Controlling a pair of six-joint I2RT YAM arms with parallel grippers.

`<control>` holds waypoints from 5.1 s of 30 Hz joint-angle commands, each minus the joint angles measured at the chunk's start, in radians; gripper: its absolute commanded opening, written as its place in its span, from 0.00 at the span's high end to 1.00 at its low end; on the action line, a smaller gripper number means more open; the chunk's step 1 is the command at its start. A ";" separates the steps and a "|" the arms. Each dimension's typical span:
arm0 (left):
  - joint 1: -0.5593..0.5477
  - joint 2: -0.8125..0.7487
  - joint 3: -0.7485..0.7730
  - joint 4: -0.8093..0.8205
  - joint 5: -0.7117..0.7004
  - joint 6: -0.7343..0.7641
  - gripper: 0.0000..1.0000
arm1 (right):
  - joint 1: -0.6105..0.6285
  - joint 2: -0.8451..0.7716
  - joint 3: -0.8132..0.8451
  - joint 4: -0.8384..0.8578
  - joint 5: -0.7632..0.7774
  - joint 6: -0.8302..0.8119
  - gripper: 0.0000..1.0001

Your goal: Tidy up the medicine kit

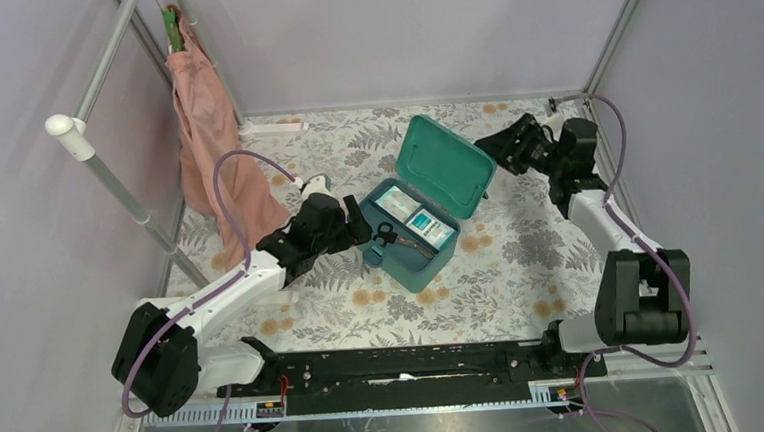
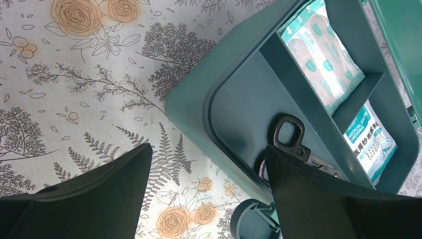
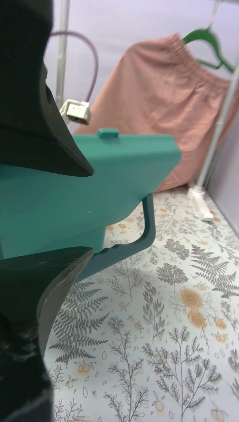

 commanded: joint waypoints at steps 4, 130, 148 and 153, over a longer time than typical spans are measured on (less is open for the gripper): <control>0.007 -0.026 -0.004 0.033 0.008 0.006 0.09 | 0.122 -0.051 0.087 -0.436 0.054 -0.306 0.39; 0.065 0.135 0.175 0.298 0.240 0.021 0.01 | 0.478 -0.245 0.072 -0.760 0.323 -0.472 0.00; 0.086 -0.207 -0.183 0.240 0.294 -0.203 0.01 | 0.480 -0.014 0.234 -0.717 0.244 -0.460 0.00; 0.085 -0.175 -0.175 0.264 0.314 -0.192 0.01 | 0.491 0.049 0.268 -0.739 0.297 -0.490 0.00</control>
